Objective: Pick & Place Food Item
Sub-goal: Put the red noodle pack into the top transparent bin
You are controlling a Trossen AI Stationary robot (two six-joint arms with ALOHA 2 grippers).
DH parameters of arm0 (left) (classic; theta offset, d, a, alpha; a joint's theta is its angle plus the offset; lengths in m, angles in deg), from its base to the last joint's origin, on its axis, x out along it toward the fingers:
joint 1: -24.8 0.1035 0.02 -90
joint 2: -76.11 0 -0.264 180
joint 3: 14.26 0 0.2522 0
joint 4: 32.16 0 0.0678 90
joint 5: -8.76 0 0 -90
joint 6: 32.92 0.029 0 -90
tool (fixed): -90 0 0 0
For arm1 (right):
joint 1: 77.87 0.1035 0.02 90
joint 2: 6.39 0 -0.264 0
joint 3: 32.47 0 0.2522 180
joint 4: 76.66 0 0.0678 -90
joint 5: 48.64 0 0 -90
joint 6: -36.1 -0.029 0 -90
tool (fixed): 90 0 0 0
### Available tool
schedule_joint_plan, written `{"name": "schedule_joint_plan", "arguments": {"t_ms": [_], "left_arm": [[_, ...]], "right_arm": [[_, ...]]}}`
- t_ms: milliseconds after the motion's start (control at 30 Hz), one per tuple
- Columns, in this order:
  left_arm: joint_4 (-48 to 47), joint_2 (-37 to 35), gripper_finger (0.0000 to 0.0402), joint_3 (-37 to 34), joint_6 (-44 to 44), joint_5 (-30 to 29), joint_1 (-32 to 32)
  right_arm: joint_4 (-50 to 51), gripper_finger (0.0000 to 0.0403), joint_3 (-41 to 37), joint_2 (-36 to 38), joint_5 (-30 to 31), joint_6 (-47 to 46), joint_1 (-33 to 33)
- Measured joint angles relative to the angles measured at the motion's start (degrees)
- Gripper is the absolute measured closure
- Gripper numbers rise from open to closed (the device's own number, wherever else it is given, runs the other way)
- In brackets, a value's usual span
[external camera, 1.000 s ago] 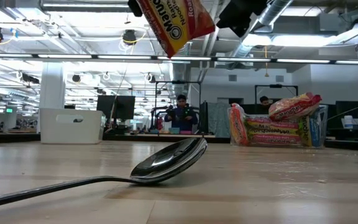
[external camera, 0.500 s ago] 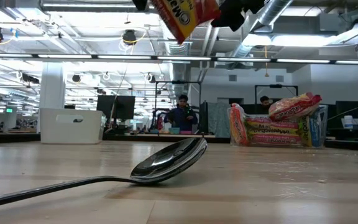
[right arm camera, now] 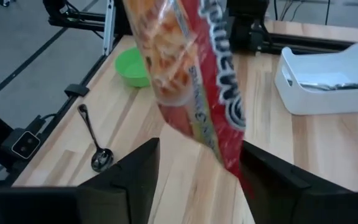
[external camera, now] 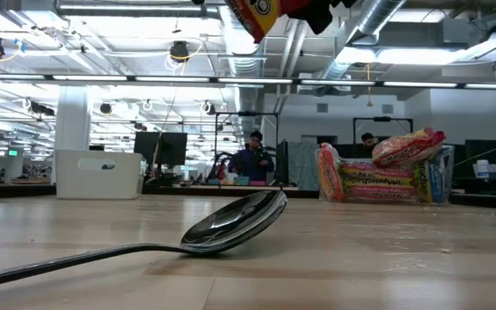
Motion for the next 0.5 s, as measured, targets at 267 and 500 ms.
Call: {"name": "schedule_joint_plan", "arguments": {"t_ms": [267,500], "left_arm": [[0.13,0.00,0.0401,0.00,0.02,-0.02,0.00],[0.07,0.00,0.0401,0.00,0.04,-0.17,0.11]], "right_arm": [[-3.73,0.0227,0.00,0.00,-0.04,-0.04,1.71],[-3.29,0.0247,0.00,-0.01,-0.06,-1.52,1.76]]}}
